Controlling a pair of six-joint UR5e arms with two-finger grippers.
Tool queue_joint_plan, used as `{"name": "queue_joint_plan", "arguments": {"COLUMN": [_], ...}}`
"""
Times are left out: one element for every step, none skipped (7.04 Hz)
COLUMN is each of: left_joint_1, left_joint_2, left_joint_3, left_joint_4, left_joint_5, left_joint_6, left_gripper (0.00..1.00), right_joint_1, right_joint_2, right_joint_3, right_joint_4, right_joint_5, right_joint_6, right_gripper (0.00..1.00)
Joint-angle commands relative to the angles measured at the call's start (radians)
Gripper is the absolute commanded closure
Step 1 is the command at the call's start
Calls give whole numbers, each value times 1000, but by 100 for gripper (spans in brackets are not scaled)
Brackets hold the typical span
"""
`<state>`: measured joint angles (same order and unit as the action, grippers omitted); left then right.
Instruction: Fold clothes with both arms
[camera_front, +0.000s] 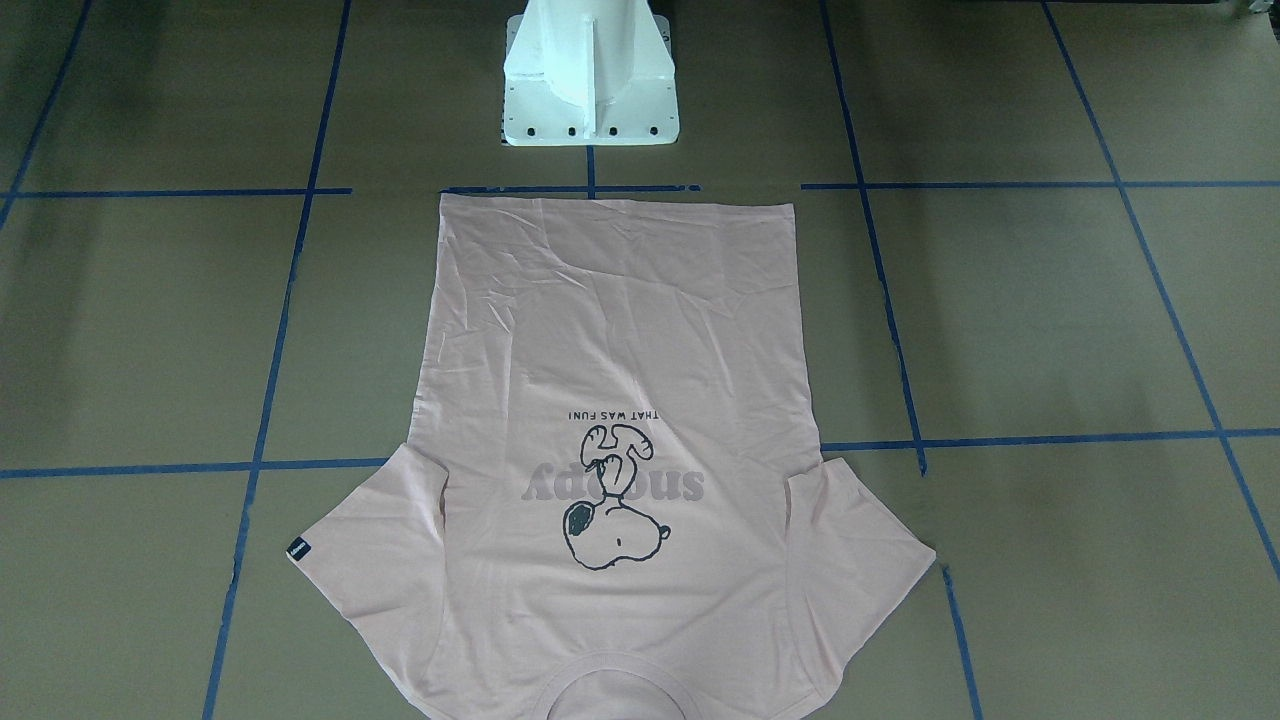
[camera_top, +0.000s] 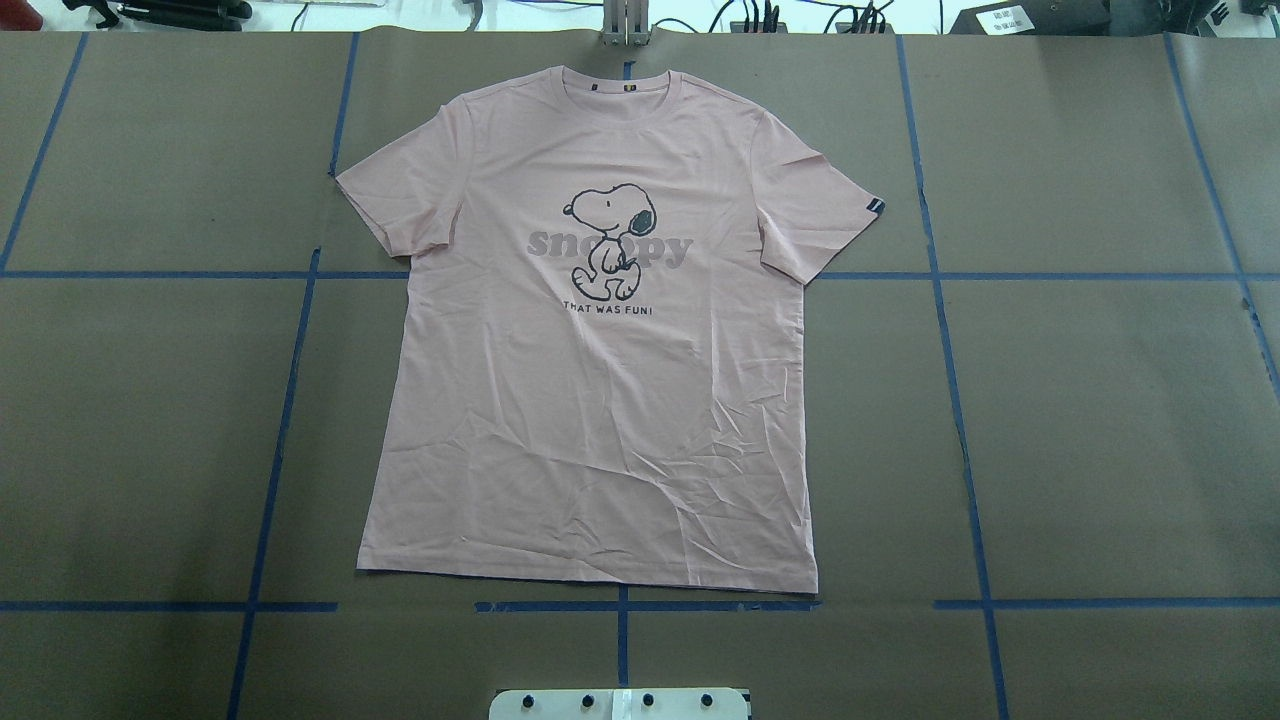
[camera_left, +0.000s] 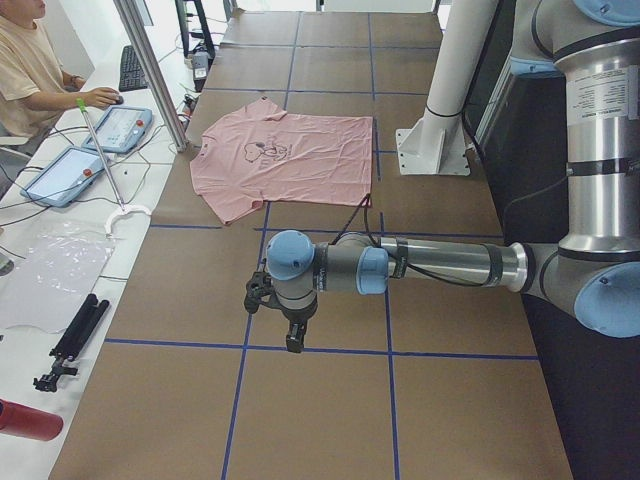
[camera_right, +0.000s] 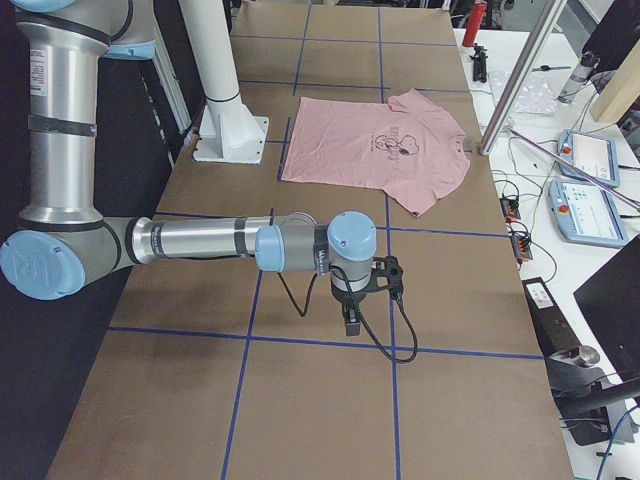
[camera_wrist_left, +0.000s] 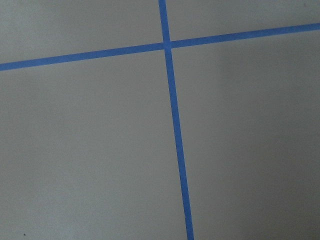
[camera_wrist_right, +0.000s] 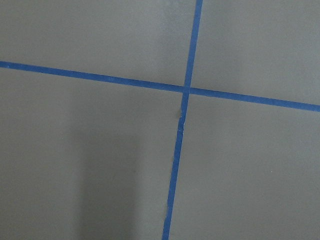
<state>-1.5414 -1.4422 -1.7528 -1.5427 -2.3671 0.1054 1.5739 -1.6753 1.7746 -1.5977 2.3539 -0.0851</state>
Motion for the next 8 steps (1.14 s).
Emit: {"name": "queue_joint_plan", "arguments": {"left_joint_1": [-5,-5,-3,-3,-3,-5,-3,-3], "left_joint_2": [5,9,5,-1,2,12,14,20], "left_joint_3": [-10,-28,-45,-42,-75,-86,-120,-123], "left_joint_4": [12,29,53,49,49,35,47,47], "left_joint_5": [-6,-8,-8,-8,-8,-8,-11,-12], "left_joint_6": [8,7,5,7,7,23,39,39], "left_gripper": [0,0,0,0,0,0,0,0], "right_joint_1": [-5,-6,-6,-6,-12,-24,-41,-63], "right_joint_2": [-6,-4,-4,-3,-6,-6,-6,-6], "right_joint_3": [12,14,14,19,54,62,59,51], "right_joint_4": [1,2,4,4,1,1,4,4], "right_joint_5": [1,2,1,5,11,16,27,34], "right_joint_6": [-1,-1,-1,-7,-8,-7,-2,1], "right_gripper": [0,0,0,0,0,0,0,0]}}
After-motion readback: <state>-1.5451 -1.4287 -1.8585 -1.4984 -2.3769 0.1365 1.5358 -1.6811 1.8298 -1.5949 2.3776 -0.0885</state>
